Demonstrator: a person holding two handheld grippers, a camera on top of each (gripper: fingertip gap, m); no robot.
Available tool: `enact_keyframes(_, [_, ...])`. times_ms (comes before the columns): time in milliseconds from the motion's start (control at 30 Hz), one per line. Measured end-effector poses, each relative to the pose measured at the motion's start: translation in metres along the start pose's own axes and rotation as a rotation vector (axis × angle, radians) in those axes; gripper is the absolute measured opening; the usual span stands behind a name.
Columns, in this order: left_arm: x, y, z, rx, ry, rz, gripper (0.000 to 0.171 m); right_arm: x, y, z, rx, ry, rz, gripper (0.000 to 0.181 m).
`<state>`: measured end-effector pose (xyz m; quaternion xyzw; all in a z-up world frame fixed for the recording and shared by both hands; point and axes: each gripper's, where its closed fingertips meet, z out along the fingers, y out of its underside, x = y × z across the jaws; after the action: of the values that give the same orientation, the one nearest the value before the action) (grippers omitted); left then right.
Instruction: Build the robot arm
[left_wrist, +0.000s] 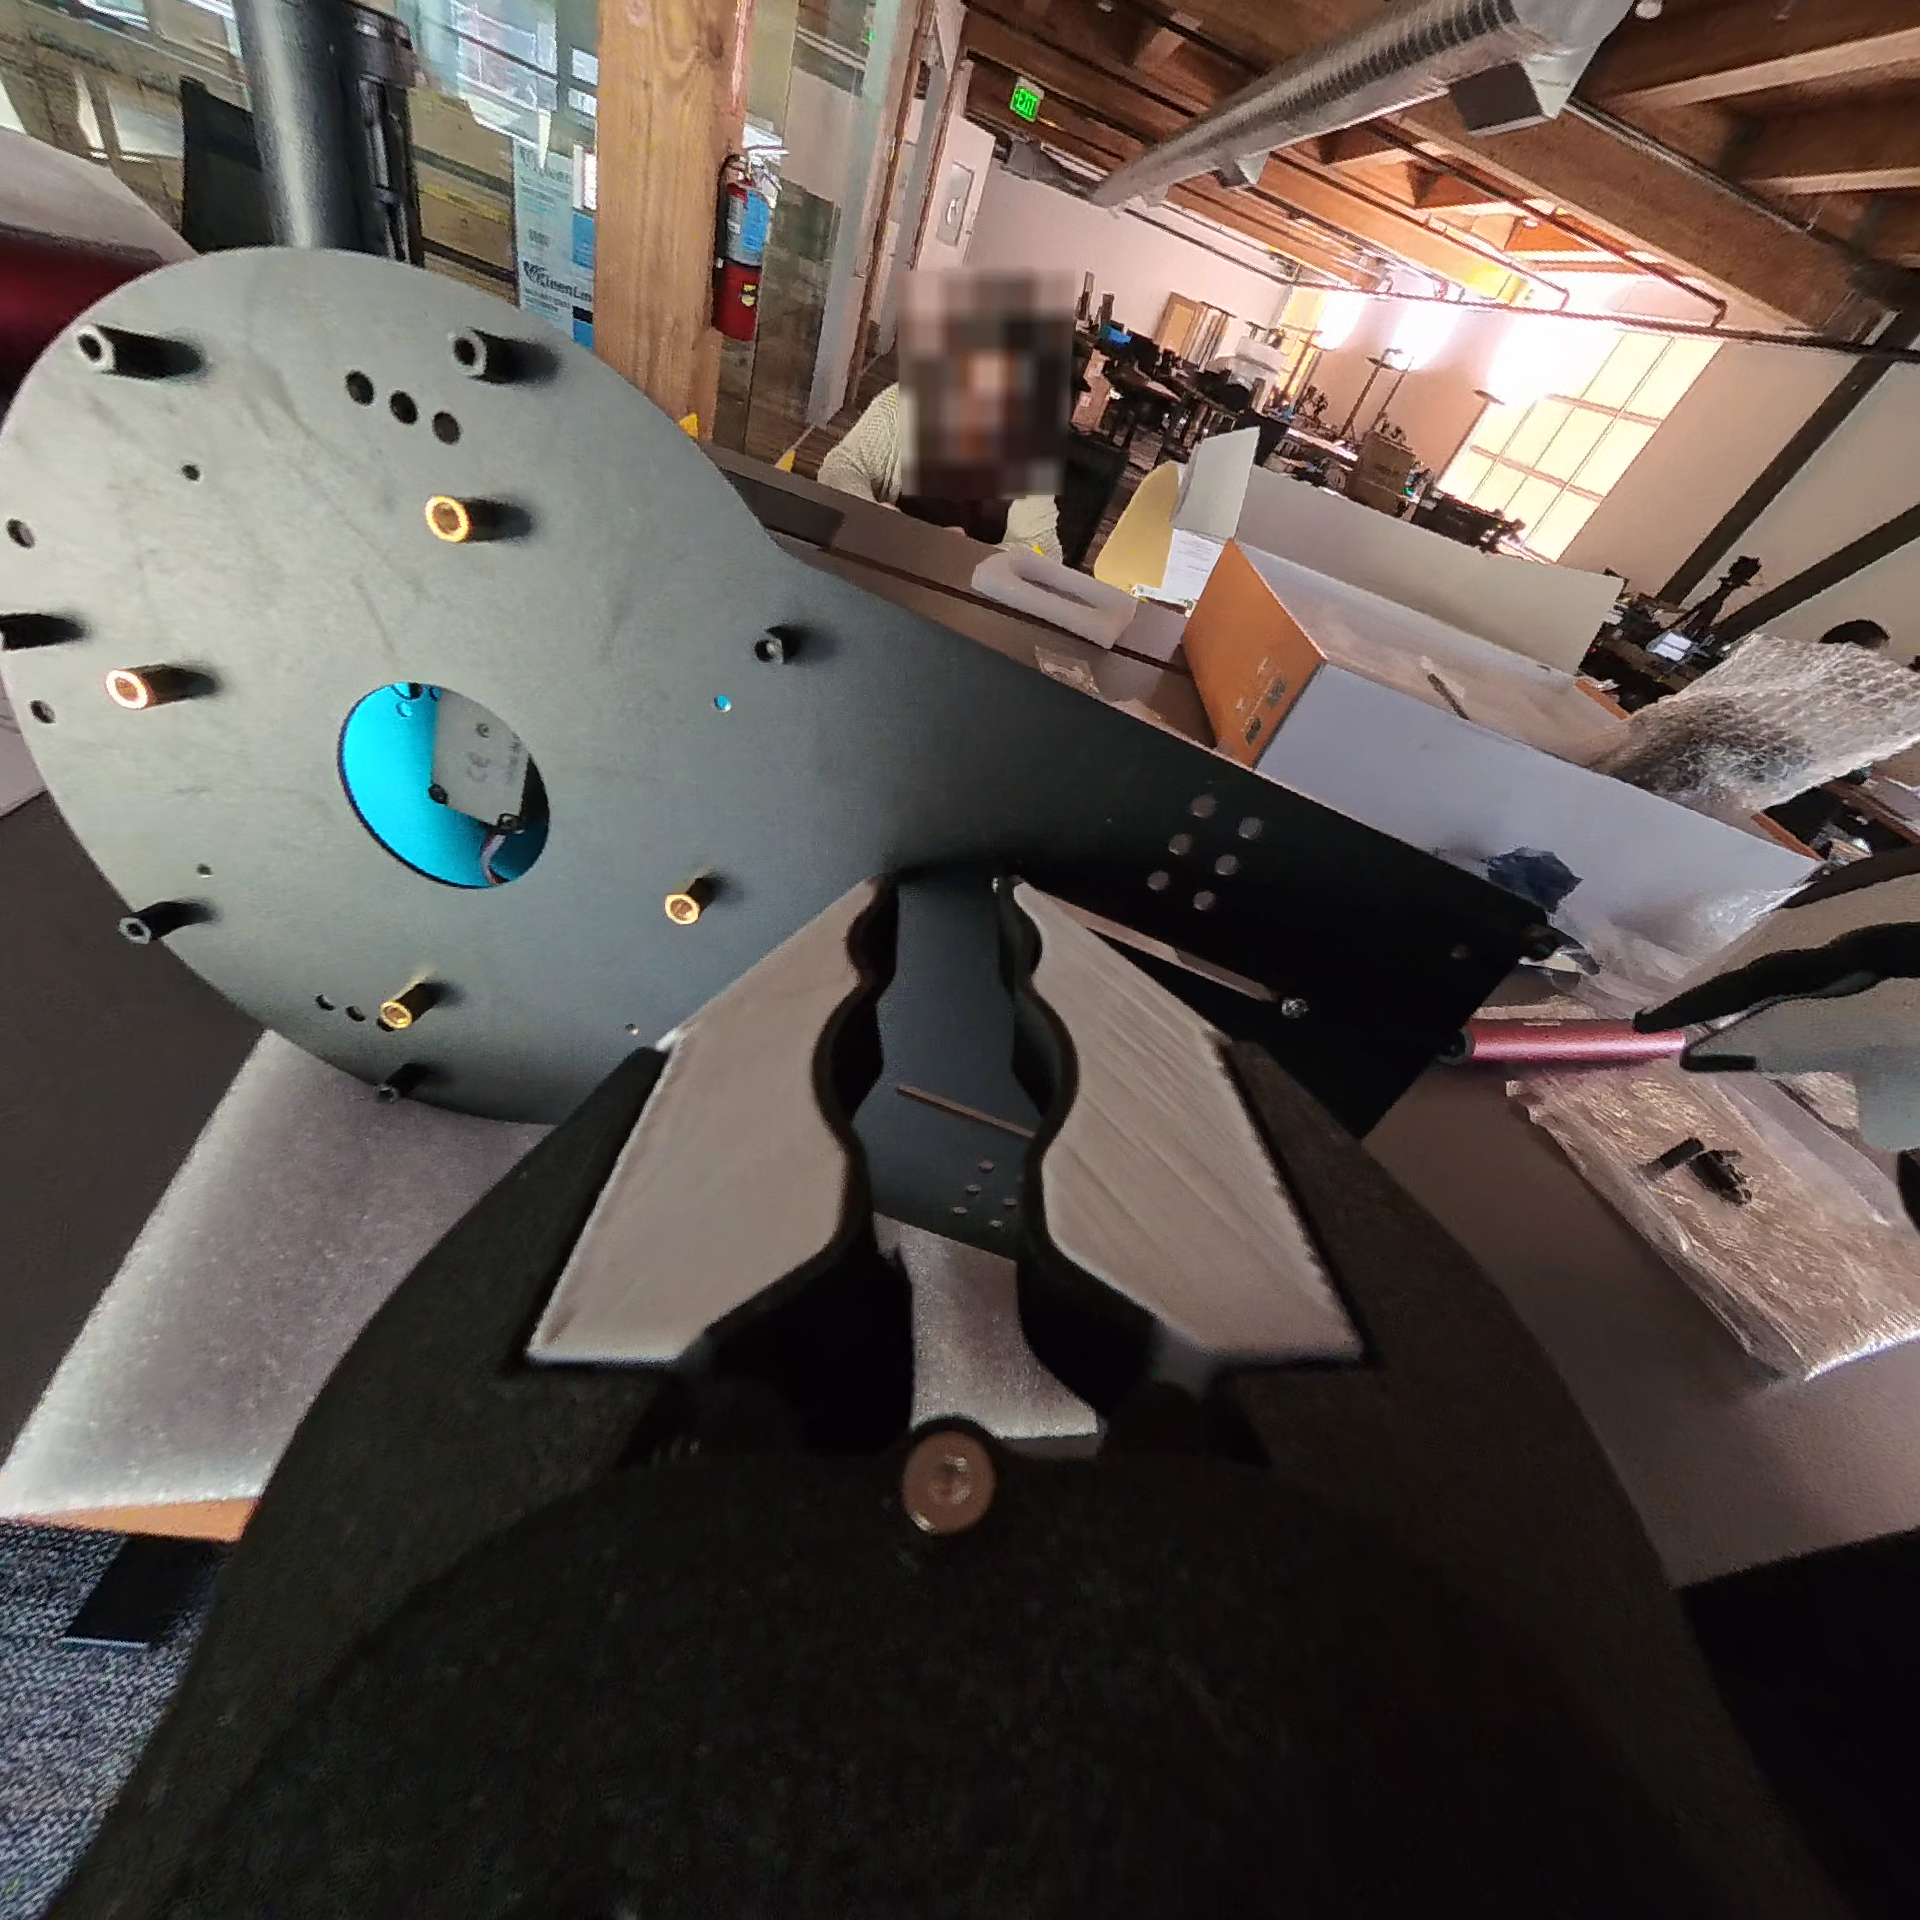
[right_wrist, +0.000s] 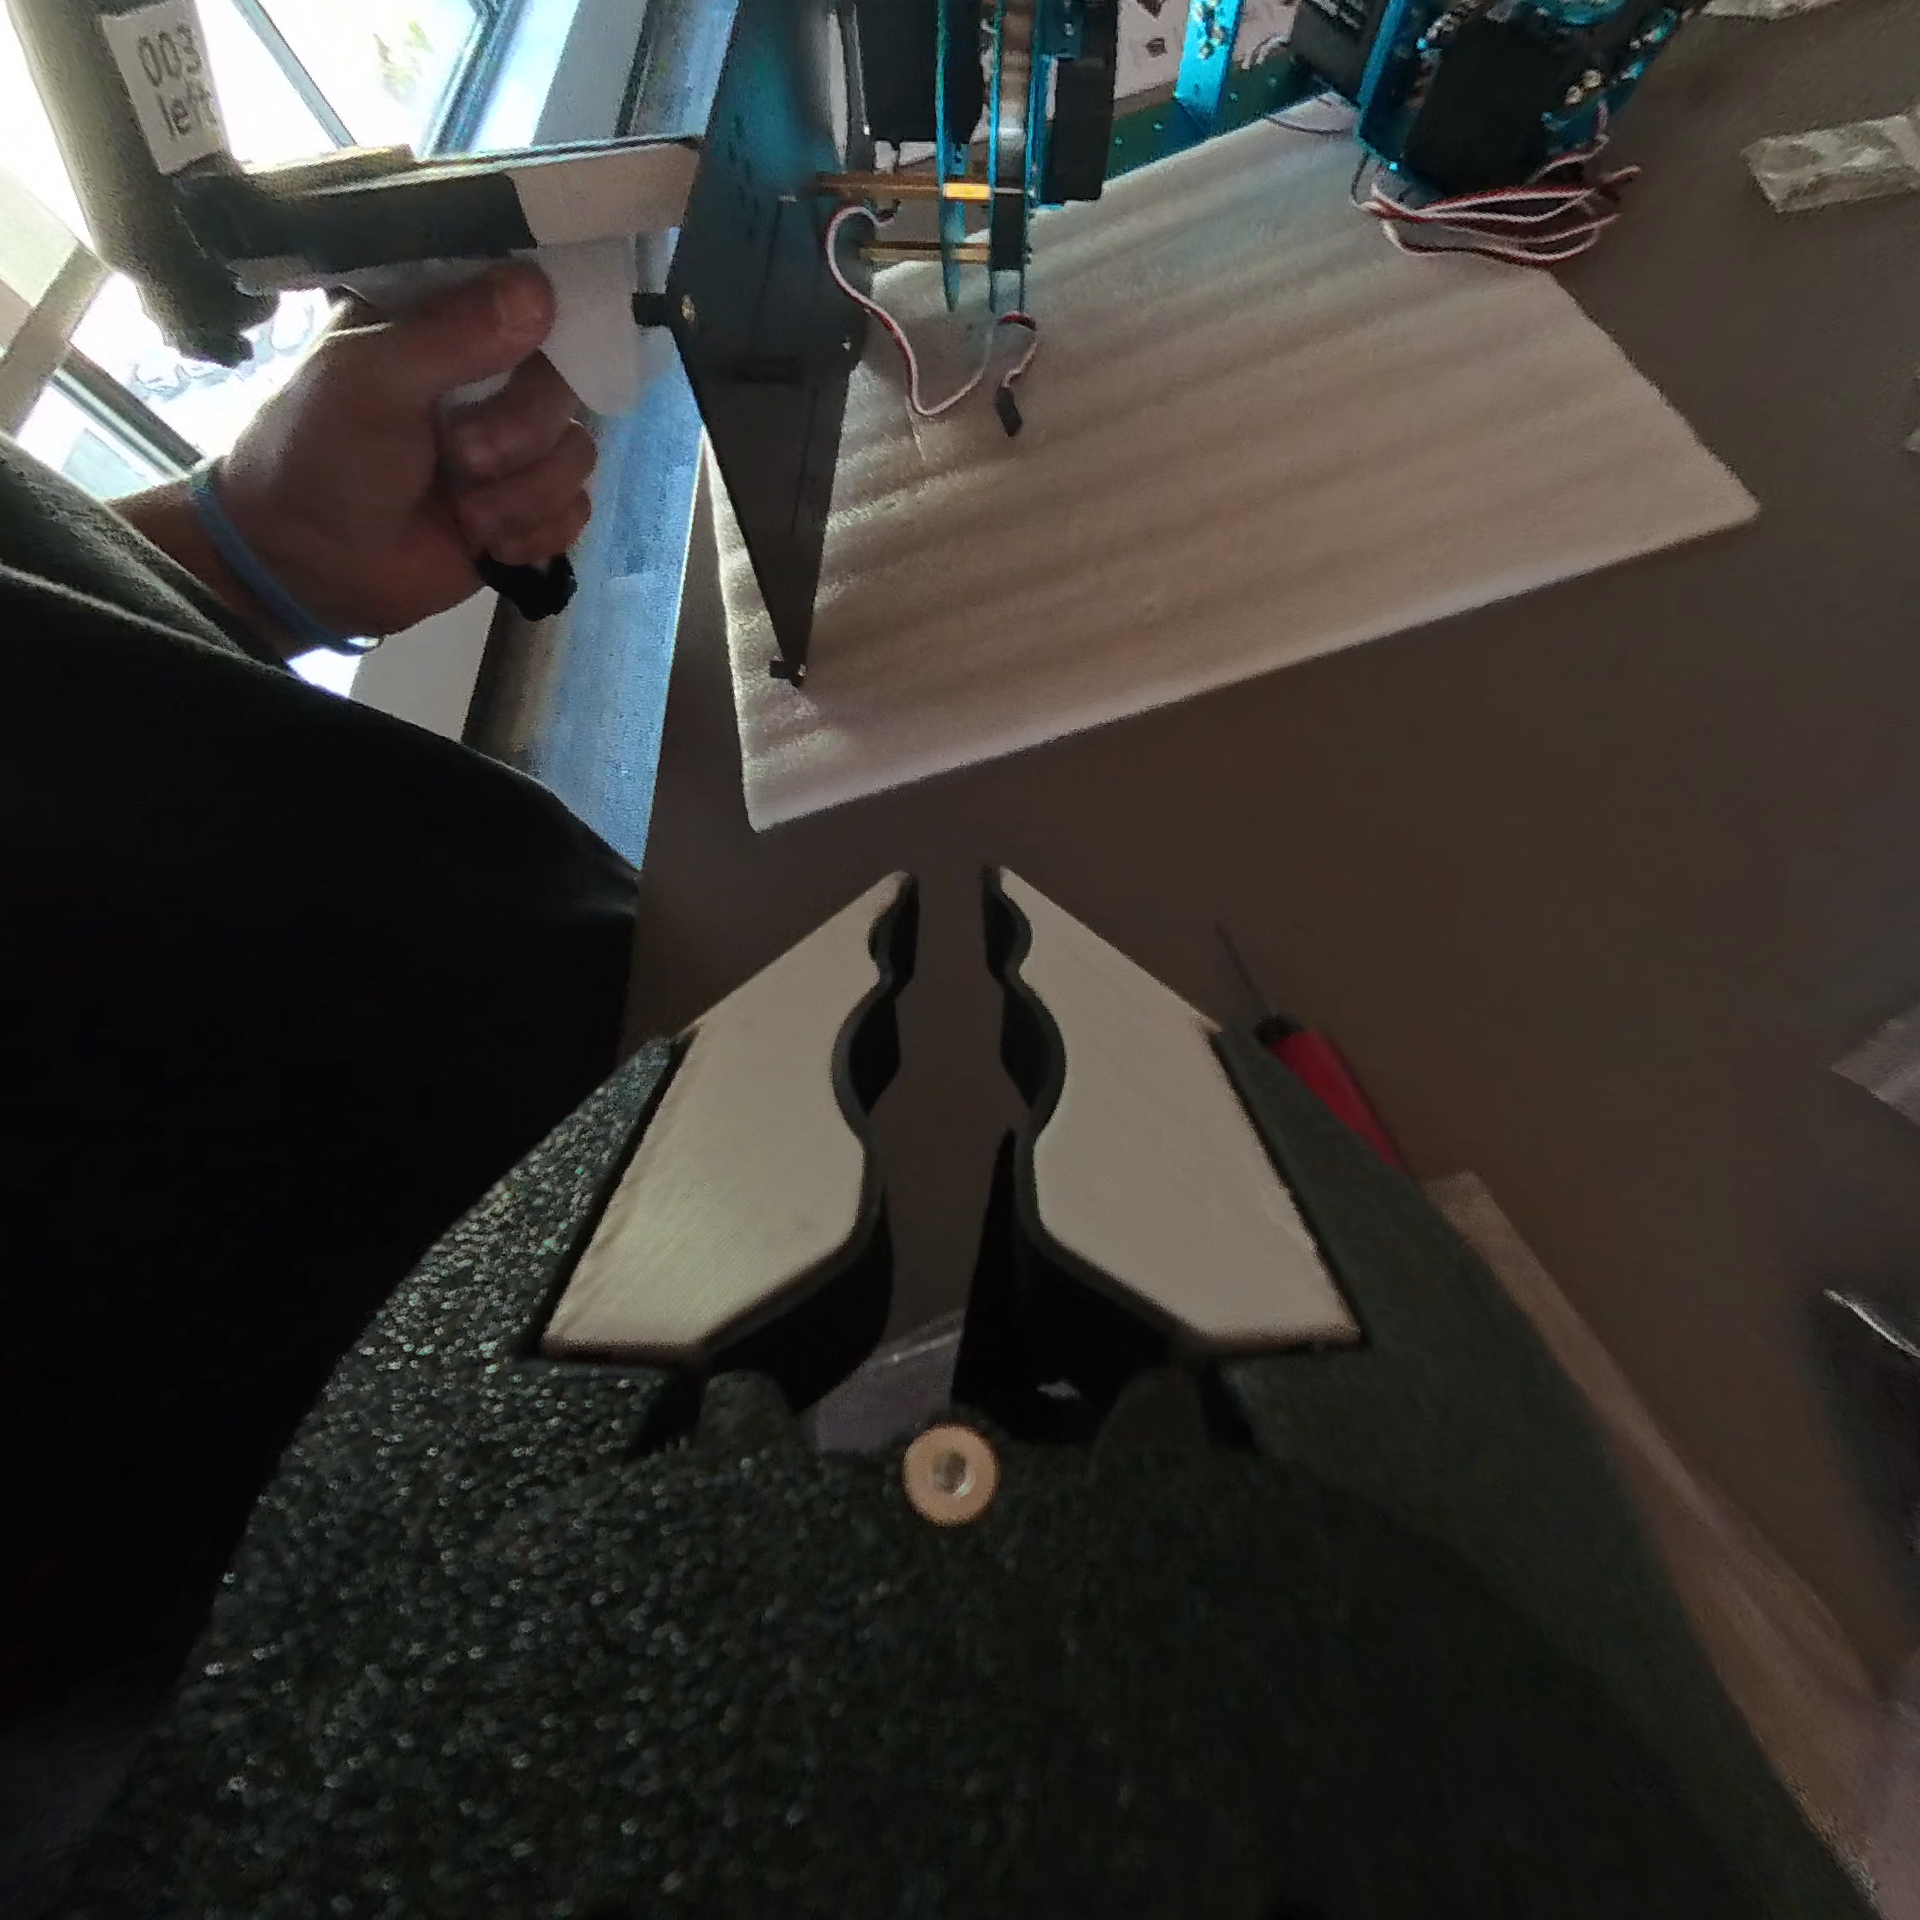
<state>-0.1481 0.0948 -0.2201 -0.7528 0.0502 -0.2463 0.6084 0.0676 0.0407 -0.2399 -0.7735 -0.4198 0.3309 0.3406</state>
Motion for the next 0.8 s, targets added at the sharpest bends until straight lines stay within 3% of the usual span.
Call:
enact_keyframes(133, [-0.001, 0.0, 0.0, -0.016, 0.001, -0.005, 0.017, 0.026, 0.013, -0.03, -0.054, 0.109, -0.005, 0.012])
enact_keyframes(233, [-0.001, 0.001, 0.0, -0.029, 0.008, -0.017, 0.018, 0.055, 0.044, -0.059, -0.179, 0.205, -0.012, 0.011])
enact_keyframes(333, [-0.001, 0.001, 0.0, -0.039, 0.017, -0.033, 0.018, 0.062, 0.08, -0.074, -0.308, 0.184, -0.004, 0.012])
enact_keyframes(667, [0.0, 0.001, 0.0, -0.076, -0.006, -0.05, 0.018, 0.047, 0.109, -0.06, -0.367, 0.079, -0.061, 0.016])
enact_keyframes(800, [0.0, 0.001, 0.0, -0.087, -0.016, -0.046, 0.018, 0.049, 0.116, -0.054, -0.413, 0.115, -0.083, 0.015])
